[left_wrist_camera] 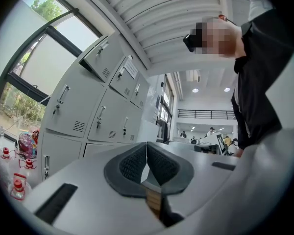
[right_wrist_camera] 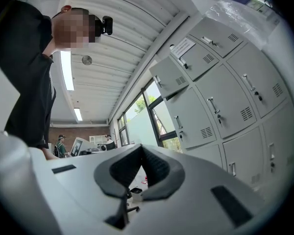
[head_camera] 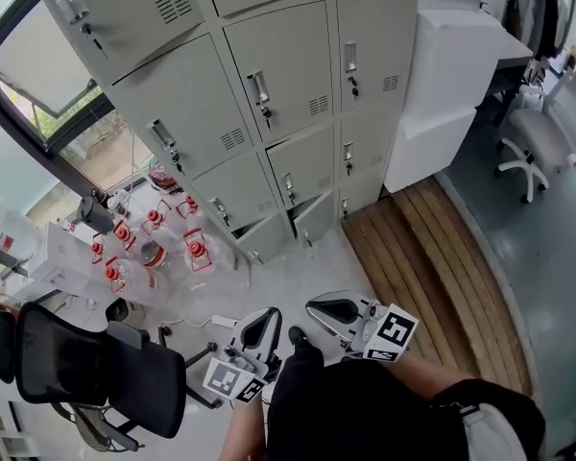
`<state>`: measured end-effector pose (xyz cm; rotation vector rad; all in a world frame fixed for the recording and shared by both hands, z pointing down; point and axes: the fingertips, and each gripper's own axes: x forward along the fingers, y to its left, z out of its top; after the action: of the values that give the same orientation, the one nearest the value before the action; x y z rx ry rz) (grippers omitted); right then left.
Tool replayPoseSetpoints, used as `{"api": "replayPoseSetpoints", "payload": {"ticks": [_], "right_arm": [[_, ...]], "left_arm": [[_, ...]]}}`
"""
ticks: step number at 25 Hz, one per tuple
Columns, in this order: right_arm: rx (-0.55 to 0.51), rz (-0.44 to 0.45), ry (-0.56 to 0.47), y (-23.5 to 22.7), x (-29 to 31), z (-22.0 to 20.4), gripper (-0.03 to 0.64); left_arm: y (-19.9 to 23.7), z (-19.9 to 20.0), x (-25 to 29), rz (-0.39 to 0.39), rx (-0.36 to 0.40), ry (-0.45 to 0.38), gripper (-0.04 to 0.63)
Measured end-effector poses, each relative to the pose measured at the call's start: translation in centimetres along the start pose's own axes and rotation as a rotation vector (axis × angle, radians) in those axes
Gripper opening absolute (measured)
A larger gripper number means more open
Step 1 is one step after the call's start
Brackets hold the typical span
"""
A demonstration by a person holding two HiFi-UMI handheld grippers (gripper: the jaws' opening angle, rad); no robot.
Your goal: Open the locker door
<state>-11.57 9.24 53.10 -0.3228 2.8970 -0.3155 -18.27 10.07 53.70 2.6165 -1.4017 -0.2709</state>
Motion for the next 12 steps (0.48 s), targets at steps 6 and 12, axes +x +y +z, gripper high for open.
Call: {"api": "replayPoseSetpoints", "payload": {"ticks": [6,12], "right_arm": [[-0.046,-0.025,0.006,-5.0,4.5,2.3,0.011],[-0.068,-0.066,0.002,-8.6,9.5,4.0,0.011]], "left_arm": [[6.2,3.2,3.6,-0.021,0.007,-0.051,0.017],[11.0,5.2,5.7,-0.061,0.076,-0.024,0.017]]}}
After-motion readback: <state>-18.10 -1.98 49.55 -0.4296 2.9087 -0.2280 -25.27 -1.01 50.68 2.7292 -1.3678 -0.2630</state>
